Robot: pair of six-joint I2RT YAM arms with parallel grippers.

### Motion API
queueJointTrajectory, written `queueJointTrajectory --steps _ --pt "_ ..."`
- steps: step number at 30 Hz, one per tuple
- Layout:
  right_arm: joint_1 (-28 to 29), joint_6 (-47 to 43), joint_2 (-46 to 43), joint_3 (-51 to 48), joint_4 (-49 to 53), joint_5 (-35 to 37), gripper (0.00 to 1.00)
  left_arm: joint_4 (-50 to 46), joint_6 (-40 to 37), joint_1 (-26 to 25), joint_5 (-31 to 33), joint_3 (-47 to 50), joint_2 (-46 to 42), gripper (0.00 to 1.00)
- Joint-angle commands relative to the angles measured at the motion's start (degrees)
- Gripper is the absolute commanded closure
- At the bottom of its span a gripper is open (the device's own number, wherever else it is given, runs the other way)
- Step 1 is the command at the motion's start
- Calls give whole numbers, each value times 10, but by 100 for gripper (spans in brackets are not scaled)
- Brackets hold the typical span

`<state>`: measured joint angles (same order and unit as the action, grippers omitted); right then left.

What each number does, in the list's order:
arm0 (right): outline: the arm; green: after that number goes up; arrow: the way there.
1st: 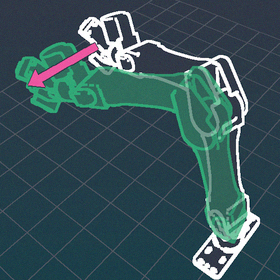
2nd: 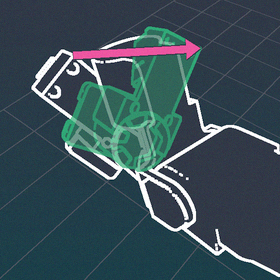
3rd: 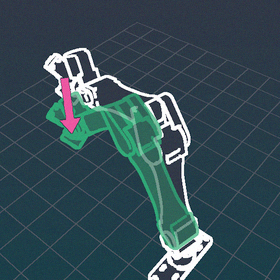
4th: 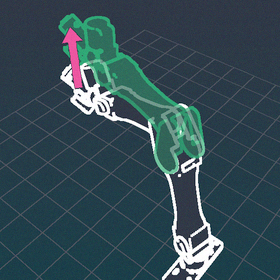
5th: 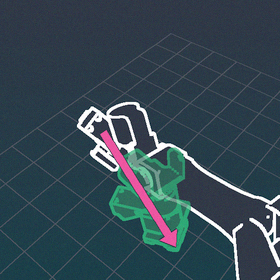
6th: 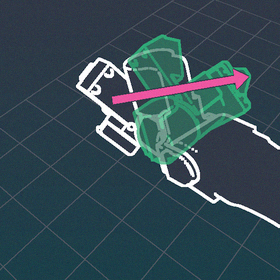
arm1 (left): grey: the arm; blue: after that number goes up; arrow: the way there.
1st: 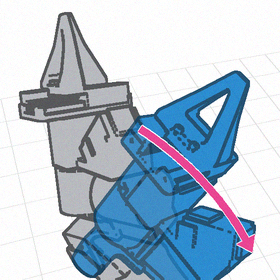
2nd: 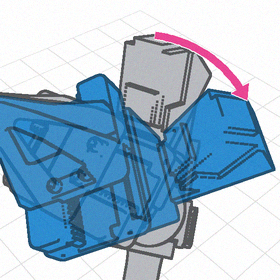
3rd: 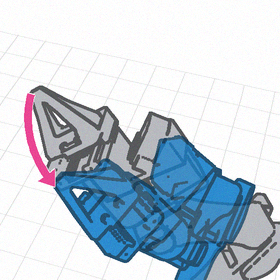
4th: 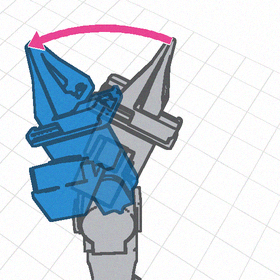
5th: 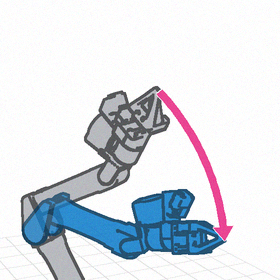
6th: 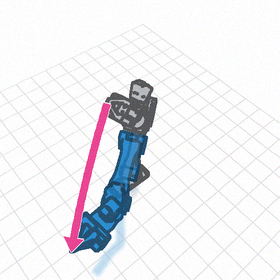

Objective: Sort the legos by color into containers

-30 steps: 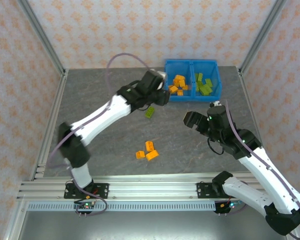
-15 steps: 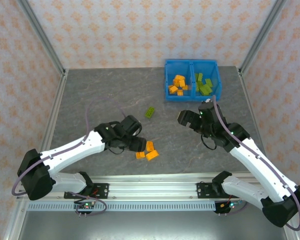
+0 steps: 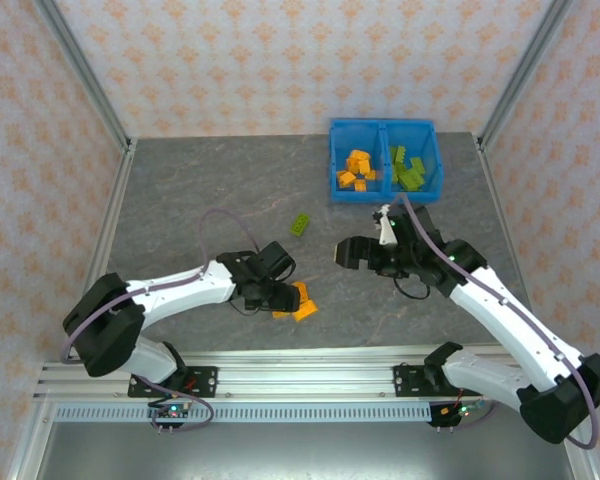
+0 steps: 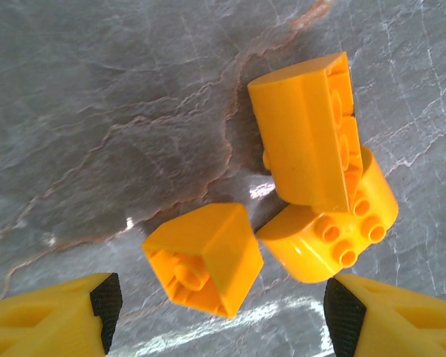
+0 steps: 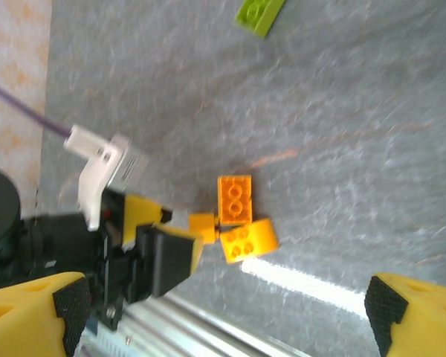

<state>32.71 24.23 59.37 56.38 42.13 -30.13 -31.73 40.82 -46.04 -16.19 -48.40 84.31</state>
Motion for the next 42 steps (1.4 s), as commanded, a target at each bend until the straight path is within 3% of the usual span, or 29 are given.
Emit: queueJointTrajectory --steps 1,14,18,25,35,39,42 --pt "7 -55 18 -2 57 -67 5 30 19 -2 -7 17 18 25" --pt "11 -54 34 -4 48 -62 5 57 79 -2 21 60 56 34" --pt "11 -49 33 -3 47 -53 5 13 82 -2 64 55 61 47" --pt "16 -46 35 2 48 -55 6 18 84 -2 79 49 30 62" --pt "22 -31 20 22 35 -59 6 -45 31 -1 126 -63 -35 64" --pt "22 -6 -9 28 13 25 6 -10 -2 3 136 -133 -18 64" --pt "20 25 -31 36 11 173 5 10 -44 9 152 -229 45 64"
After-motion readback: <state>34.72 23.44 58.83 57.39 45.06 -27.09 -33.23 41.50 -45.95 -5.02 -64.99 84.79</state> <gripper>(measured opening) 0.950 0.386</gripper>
